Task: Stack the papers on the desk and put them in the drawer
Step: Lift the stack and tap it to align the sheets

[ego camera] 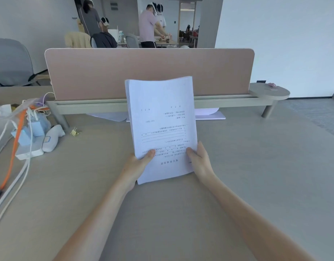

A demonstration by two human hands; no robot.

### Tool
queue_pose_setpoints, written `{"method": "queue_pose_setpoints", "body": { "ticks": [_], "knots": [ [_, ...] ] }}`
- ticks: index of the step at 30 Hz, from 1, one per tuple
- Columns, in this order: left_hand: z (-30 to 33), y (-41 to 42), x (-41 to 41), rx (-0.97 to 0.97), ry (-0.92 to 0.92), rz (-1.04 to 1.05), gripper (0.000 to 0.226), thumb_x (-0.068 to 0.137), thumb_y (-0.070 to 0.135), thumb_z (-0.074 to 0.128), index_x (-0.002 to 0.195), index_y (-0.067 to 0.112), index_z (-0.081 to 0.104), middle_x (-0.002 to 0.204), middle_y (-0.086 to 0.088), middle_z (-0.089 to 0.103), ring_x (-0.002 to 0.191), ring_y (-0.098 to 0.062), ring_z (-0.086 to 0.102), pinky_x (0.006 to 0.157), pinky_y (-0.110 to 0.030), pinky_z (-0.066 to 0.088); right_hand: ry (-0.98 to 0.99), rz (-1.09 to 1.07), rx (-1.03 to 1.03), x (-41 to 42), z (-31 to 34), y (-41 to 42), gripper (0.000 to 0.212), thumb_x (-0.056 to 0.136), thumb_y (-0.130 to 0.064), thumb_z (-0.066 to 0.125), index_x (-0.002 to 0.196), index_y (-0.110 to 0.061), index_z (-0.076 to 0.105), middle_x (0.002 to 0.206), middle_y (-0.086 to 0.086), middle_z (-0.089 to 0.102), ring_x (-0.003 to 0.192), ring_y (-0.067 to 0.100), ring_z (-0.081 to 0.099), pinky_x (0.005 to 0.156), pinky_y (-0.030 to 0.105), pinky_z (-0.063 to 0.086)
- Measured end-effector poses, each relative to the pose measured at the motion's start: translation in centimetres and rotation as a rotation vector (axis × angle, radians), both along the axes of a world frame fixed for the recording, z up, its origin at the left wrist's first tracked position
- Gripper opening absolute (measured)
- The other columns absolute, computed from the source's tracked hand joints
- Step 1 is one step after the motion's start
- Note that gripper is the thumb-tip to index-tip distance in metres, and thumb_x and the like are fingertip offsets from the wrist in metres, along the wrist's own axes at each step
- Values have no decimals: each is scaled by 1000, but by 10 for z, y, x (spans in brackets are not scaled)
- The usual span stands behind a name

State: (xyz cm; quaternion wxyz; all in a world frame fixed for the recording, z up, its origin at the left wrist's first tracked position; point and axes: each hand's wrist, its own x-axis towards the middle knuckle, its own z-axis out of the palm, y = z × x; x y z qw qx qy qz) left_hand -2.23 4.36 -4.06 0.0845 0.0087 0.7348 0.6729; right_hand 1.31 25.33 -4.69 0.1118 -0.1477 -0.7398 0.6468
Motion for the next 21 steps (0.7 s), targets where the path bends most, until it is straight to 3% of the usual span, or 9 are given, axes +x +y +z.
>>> {"method": "queue_pose_setpoints", "body": {
  "ticks": [2,6,8,10,12,15,18,21],
  "knots": [
    [4,0,11,-38,-7,-53,9,89,41,68,97,37,72,99,21,75,106,-9,69,86,-28,52,-47,10,-3,13,-1,5,21,98,-19,50,115,-8,55,118,11,70,108,33,68,85,41,53],
    [14,9,41,-11,-66,-63,26,94,45,59,117,33,63,111,20,67,115,-11,60,95,-29,42,-96,8,-30,49,5,14,22,98,-20,51,117,-17,61,120,8,72,94,23,68,74,35,51],
    [20,17,59,5,-116,-91,39,90,55,59,122,33,64,121,16,67,121,-12,58,106,-36,41,-103,-13,-28,70,10,22,23,97,-23,51,117,-19,62,120,6,72,104,25,71,74,34,52],
    [22,27,77,27,-145,-113,45,88,58,60,124,32,65,126,11,68,123,-17,60,109,-45,43,-105,-34,-26,94,14,33,23,96,-24,50,115,-15,60,119,6,71,102,25,70,75,35,53],
    [24,39,96,46,-165,-131,46,87,58,60,125,32,65,127,8,69,119,-18,63,106,-47,46,-102,-63,-30,121,18,46,22,96,-23,50,112,-9,56,110,4,69,90,23,64,72,35,51],
    [25,67,134,79,-215,-185,52,84,64,58,124,33,64,124,8,70,115,-17,65,100,-44,50,-101,-133,-26,170,23,69,20,94,-20,49,109,-10,56,107,1,66,87,21,60,69,32,49],
    [32,104,182,120,-229,-233,31,95,55,49,109,31,63,103,11,70,92,-9,67,72,-30,52,-104,-213,-20,226,27,98,26,90,-20,49,112,-10,58,120,11,69,94,26,65,72,36,52],
    [40,140,229,167,-230,-263,24,99,50,46,109,31,58,96,11,66,82,-8,64,65,-29,48,-98,-294,-14,276,30,129,18,90,-16,50,103,-19,63,123,15,69,111,37,68,80,41,56]
  ]
}}
